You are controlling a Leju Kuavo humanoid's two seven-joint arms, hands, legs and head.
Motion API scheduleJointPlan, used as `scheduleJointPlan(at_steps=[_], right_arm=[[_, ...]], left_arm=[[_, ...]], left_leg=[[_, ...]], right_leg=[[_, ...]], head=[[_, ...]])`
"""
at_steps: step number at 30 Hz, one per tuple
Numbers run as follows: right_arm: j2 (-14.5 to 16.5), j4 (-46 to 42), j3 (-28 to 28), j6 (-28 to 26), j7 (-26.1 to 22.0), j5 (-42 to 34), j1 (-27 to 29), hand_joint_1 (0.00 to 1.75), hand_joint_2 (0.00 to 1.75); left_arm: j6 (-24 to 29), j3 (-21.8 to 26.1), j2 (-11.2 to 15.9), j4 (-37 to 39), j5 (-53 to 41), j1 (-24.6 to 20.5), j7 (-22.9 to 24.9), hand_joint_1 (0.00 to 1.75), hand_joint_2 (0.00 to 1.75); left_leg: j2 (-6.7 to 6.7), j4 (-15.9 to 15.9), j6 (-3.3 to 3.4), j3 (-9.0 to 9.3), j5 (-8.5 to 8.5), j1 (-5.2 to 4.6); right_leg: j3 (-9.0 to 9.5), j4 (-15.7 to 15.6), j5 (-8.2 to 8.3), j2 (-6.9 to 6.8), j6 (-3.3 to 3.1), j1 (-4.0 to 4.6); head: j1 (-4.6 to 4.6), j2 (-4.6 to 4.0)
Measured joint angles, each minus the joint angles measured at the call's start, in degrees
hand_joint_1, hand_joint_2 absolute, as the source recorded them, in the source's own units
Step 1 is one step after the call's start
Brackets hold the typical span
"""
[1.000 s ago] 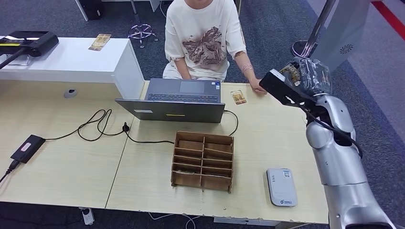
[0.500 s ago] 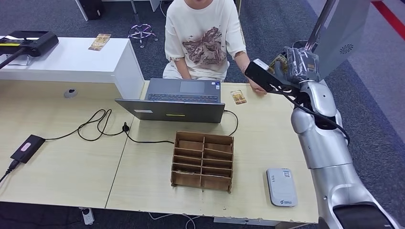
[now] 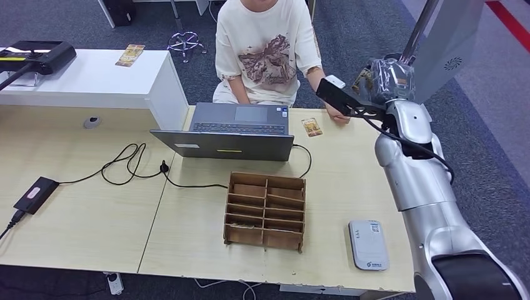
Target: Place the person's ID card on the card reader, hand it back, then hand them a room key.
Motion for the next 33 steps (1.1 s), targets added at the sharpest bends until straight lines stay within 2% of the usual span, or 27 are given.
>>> scheduleJointPlan(at_steps=[33], right_arm=[[1.00,14.27,-1.11,-1.76,3.25,9.73,-5.43,1.75,1.75]], left_arm=[[-0.25,-0.50,0.46,0.00,-1.15,0.00,-0.17,0.00,0.00]], left_leg=[[0.00,0.00,0.00,0.01,0.00,0.00]], right_leg=[[0.00,0.00,0.01,0.00,0.00,0.00]], head=[[-0.01,0.02]])
